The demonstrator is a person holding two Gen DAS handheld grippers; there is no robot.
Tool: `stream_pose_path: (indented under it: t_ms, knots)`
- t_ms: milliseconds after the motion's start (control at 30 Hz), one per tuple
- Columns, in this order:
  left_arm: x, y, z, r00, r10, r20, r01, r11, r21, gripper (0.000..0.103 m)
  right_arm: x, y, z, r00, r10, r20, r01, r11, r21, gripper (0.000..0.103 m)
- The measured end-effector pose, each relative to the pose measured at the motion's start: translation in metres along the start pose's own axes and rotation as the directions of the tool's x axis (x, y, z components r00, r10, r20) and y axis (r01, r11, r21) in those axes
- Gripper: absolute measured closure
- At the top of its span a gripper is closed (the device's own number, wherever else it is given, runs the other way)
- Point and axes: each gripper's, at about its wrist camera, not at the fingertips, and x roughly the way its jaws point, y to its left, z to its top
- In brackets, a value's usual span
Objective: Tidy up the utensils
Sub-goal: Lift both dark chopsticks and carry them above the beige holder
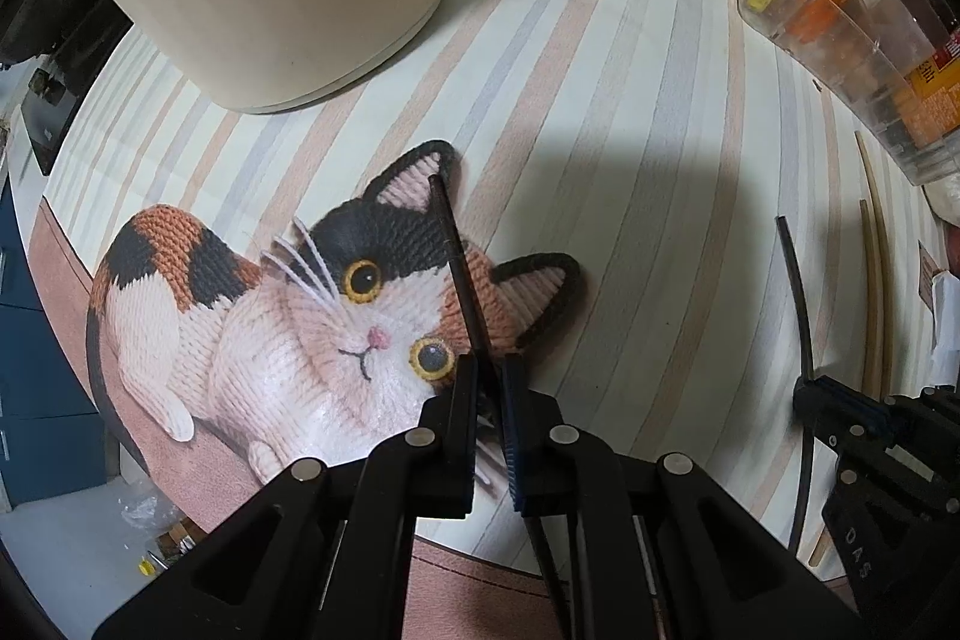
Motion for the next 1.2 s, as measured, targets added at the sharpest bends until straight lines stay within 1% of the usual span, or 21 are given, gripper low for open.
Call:
stream_pose_path:
  t_ms: [67,100,167,200,267,333,533,567,667,767,833,900,1033,1067,1100,1133,1167,1200]
  knots:
    - [-0.001,-0.001,-0.001,1.000,-0.001,0.007,0.001,1.000,0.007,0.100,-0.004,-0.002,-0.003,1.000,0.011,0.019,-0.011,1.000,0.015,0.097]
    - [-0.001,0.000,-0.001,1.000,-0.023,0.008,0.023,1.000,0.000,0.100,-0.005,-0.003,-0.005,0.999,0.026,0.030,-0.026,0.999,0.024,0.097]
    - [-0.006,0.000,-0.002,0.999,-0.038,0.020,0.038,0.999,0.000,0.100,-0.010,-0.013,-0.012,0.997,0.057,0.049,-0.060,0.997,0.048,0.097]
    - [-0.010,0.000,-0.003,0.999,-0.043,0.028,0.042,0.999,0.005,0.100,-0.015,-0.015,-0.015,0.994,0.083,0.072,-0.088,0.994,0.062,0.097]
    - [-0.021,0.000,-0.003,0.997,-0.055,0.052,0.055,0.998,0.016,0.100,-0.026,-0.019,-0.019,0.989,0.103,0.109,-0.111,0.991,0.077,0.097]
    - [-0.032,0.000,-0.004,0.995,-0.065,0.075,0.063,0.998,0.029,0.100,-0.041,-0.023,-0.024,0.979,0.132,0.155,-0.146,0.986,0.082,0.097]
    - [-0.071,0.005,-0.010,0.984,-0.096,0.151,0.092,0.995,0.038,0.100,-0.078,-0.028,-0.037,0.954,0.153,0.257,-0.175,0.982,0.068,0.098]
    - [-0.080,0.007,-0.011,0.980,-0.103,0.169,0.098,0.994,0.041,0.100,-0.083,-0.031,-0.040,0.949,0.155,0.274,-0.180,0.981,0.068,0.098]
    - [-0.102,0.007,-0.013,0.969,-0.113,0.219,0.104,0.993,0.051,0.100,-0.097,-0.041,-0.034,0.934,0.159,0.319,-0.188,0.980,0.061,0.098]
    - [-0.125,0.011,-0.017,0.955,-0.120,0.271,0.110,0.993,0.052,0.100,-0.112,-0.052,-0.027,0.911,0.168,0.377,-0.204,0.977,0.057,0.098]
    - [-0.139,0.011,-0.017,0.944,-0.126,0.306,0.116,0.992,0.050,0.101,-0.127,-0.055,-0.030,0.890,0.175,0.420,-0.220,0.974,0.059,0.098]
    - [-0.156,0.010,-0.014,0.930,-0.128,0.345,0.118,0.992,0.051,0.101,-0.140,-0.057,-0.028,0.871,0.185,0.455,-0.236,0.970,0.058,0.098]
    - [-0.187,0.013,-0.002,0.896,-0.134,0.424,0.126,0.991,0.046,0.101,-0.174,-0.058,-0.014,0.821,0.211,0.530,-0.277,0.960,0.047,0.098]
    - [-0.198,0.014,0.004,0.884,-0.141,0.447,0.135,0.990,0.045,0.101,-0.184,-0.059,-0.009,0.806,0.219,0.550,-0.287,0.957,0.039,0.098]
    - [-0.207,0.015,0.009,0.874,-0.141,0.466,0.137,0.990,0.042,0.101,-0.196,-0.060,-0.002,0.787,0.226,0.573,-0.297,0.954,0.031,0.098]
    - [-0.218,0.017,0.016,0.859,-0.140,0.493,0.138,0.990,0.042,0.101,-0.209,-0.060,0.006,0.767,0.233,0.598,-0.307,0.952,0.022,0.098]
    - [-0.225,0.018,0.021,0.851,-0.140,0.507,0.139,0.989,0.041,0.101,-0.220,-0.059,0.014,0.750,0.239,0.617,-0.313,0.950,0.012,0.098]
    - [-0.236,0.021,0.029,0.836,-0.141,0.530,0.147,0.989,0.032,0.101,-0.230,-0.060,0.021,0.732,0.243,0.636,-0.318,0.948,0.005,0.098]
